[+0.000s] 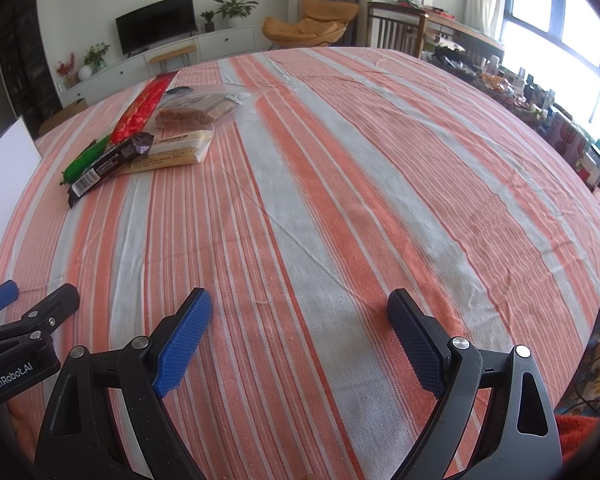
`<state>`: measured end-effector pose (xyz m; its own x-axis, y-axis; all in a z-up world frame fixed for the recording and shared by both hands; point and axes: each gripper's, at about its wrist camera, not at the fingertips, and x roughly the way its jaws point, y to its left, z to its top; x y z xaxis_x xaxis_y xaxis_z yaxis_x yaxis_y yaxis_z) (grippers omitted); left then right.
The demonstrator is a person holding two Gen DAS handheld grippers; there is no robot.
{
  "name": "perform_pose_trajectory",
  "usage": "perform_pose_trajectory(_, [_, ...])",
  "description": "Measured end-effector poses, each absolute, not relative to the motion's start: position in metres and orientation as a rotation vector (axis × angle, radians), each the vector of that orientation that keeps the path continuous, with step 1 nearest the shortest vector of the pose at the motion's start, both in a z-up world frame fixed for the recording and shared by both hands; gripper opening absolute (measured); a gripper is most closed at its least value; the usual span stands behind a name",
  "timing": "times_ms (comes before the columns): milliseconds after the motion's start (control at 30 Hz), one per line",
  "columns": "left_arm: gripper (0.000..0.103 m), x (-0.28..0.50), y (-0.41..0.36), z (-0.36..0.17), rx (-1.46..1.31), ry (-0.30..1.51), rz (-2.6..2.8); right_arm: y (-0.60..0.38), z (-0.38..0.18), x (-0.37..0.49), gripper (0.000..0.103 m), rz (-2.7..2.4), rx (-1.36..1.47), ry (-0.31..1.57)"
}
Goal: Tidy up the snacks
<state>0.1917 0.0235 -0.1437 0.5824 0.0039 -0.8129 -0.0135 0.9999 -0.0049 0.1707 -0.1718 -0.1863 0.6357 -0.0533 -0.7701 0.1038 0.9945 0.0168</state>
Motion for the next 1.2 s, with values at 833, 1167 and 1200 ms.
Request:
perform_pose_trajectory(833, [0.103,0.192,0.023,-0.144,-0.007,0.949,0.001,-0.172,-0.187,0.171,0.092,-0.089,0.062,0.877])
perform_pose_trajectory(1167, [0.101,0.202,0.052,-0.1,-0.179,0.931,-0.014,-0.171,-0.187,0.172,0.093,-0.09,0.062,0.877])
perform_pose_trajectory(1200, [0.101,0.21,0.049,-0.093,-0.155,0.916,-0.011,-0.171,-0.187,0.171,0.093,-0.089,0.061,0.877])
